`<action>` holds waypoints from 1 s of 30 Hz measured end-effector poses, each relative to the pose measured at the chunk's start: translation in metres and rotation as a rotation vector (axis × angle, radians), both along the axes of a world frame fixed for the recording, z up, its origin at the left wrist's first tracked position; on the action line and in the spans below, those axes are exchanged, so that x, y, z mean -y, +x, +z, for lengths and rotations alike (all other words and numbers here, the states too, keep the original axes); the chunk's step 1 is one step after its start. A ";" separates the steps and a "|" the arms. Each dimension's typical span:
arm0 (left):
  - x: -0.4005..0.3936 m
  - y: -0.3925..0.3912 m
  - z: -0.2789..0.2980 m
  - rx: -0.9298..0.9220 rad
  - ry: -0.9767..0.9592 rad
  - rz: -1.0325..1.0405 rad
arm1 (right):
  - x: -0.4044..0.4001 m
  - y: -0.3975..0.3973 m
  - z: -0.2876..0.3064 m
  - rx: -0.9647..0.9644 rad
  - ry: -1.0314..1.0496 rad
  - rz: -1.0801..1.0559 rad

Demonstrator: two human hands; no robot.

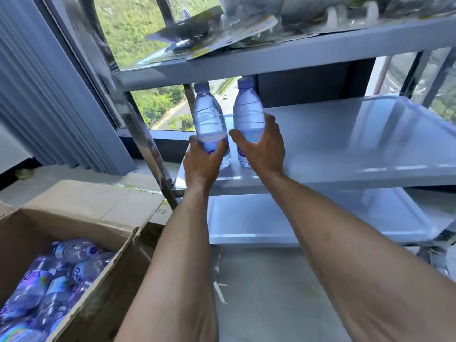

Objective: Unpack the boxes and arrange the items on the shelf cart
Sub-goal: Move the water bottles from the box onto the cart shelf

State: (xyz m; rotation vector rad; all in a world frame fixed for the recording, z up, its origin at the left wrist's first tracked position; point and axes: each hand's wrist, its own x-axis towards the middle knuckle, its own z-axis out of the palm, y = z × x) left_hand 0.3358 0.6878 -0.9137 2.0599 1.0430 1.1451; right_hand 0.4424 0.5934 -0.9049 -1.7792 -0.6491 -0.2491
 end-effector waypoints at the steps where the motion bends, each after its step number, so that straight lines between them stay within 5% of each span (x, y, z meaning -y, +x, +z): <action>1: 0.002 -0.002 0.001 -0.001 -0.012 0.007 | 0.001 0.000 0.000 -0.014 0.023 0.006; 5: 0.014 -0.011 0.003 -0.027 0.000 0.016 | 0.000 -0.006 -0.001 -0.058 0.123 -0.013; 18: 0.018 -0.013 0.003 -0.005 0.000 0.004 | -0.025 0.012 -0.002 -0.087 -0.035 0.032; 30: -0.009 -0.013 0.007 0.130 -0.205 0.251 | -0.013 -0.001 -0.005 -0.126 -0.114 0.008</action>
